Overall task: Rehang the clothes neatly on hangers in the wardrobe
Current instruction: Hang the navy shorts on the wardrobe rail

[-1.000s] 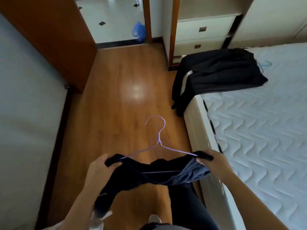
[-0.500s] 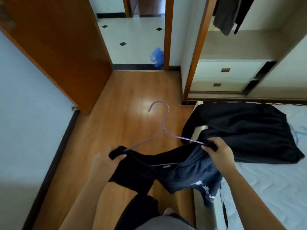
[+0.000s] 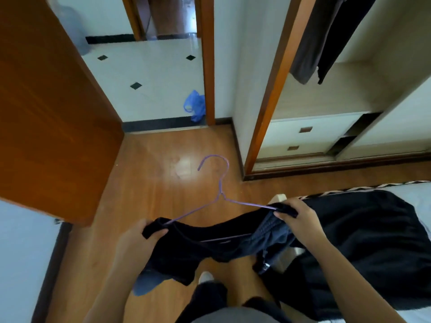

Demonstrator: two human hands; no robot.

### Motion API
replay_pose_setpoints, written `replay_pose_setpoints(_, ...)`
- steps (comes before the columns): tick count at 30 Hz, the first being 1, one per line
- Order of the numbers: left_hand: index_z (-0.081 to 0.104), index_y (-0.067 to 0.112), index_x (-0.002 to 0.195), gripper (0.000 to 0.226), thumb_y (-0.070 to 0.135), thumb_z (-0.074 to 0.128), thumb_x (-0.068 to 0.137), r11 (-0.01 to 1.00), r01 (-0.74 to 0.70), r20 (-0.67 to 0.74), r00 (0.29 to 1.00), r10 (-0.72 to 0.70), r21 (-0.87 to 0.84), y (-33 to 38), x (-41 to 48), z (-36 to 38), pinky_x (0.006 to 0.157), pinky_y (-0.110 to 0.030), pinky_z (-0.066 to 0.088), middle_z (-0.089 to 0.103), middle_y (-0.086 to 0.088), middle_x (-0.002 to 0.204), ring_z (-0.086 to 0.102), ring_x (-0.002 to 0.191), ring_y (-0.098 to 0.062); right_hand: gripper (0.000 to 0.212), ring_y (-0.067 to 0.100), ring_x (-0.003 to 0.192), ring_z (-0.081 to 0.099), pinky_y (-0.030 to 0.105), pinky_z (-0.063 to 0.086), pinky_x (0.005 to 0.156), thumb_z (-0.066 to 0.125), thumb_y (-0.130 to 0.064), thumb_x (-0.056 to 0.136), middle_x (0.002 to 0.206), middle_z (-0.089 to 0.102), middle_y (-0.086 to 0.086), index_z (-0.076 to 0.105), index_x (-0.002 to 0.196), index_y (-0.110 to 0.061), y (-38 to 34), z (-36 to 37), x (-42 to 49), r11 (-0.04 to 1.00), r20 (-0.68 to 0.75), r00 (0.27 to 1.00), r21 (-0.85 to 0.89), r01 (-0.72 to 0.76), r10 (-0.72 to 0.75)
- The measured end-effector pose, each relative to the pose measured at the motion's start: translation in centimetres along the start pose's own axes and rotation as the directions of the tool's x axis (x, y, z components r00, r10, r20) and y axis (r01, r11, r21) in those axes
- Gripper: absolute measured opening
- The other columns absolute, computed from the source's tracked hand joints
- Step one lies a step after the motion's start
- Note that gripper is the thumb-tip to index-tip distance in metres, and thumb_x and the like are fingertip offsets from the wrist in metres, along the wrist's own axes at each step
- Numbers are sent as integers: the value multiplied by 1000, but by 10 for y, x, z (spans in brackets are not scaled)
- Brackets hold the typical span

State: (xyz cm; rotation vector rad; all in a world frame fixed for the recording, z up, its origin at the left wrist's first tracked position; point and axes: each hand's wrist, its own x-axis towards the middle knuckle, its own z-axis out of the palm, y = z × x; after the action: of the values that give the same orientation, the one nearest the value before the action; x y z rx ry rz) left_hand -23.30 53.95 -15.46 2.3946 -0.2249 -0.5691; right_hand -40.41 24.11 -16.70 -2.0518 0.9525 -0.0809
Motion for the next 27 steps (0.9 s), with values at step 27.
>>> replay_pose_setpoints(27, 54, 9, 89, 30, 39, 55, 87, 418, -908, 413, 390, 823, 26, 491, 304, 216, 63, -30, 41, 60, -4, 83, 59, 83, -25, 22, 26, 71, 48, 30, 32, 55, 67, -18, 82, 66, 50, 8, 52, 72, -5, 84, -278, 219, 827, -630, 592, 152, -541, 503)
